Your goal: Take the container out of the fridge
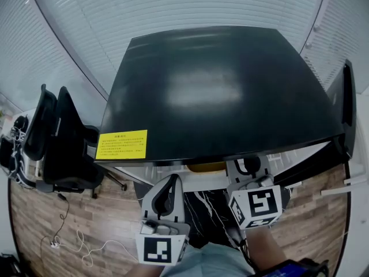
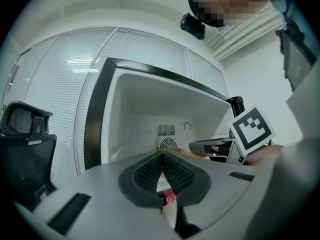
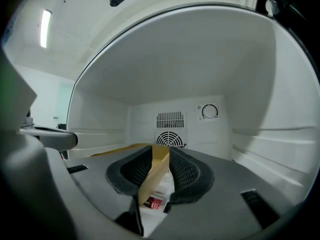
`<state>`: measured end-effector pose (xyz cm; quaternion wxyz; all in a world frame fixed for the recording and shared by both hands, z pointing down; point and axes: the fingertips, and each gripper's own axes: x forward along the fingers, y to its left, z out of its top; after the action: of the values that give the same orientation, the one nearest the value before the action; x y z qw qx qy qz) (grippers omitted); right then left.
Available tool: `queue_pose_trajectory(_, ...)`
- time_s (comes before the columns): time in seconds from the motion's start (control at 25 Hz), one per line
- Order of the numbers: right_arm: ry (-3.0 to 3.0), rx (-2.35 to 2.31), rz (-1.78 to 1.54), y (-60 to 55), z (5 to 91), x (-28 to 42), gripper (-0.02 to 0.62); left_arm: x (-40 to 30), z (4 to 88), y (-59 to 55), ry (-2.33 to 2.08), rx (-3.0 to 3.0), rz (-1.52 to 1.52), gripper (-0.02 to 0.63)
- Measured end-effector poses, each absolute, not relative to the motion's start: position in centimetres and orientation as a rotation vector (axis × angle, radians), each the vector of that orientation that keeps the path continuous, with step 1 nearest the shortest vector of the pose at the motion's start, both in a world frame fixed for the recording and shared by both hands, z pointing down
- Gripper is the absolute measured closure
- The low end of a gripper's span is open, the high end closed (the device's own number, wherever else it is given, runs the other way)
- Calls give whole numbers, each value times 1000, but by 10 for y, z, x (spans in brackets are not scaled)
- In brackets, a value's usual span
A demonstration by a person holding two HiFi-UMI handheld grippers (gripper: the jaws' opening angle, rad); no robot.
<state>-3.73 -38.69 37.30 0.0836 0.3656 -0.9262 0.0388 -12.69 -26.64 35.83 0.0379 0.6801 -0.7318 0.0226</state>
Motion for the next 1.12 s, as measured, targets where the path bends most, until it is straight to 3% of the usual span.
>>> queue_pose_trajectory(1.12, -2689, 1117, 135, -368, 383, -24, 496, -123, 354, -258, -2228, 2117, 51, 592)
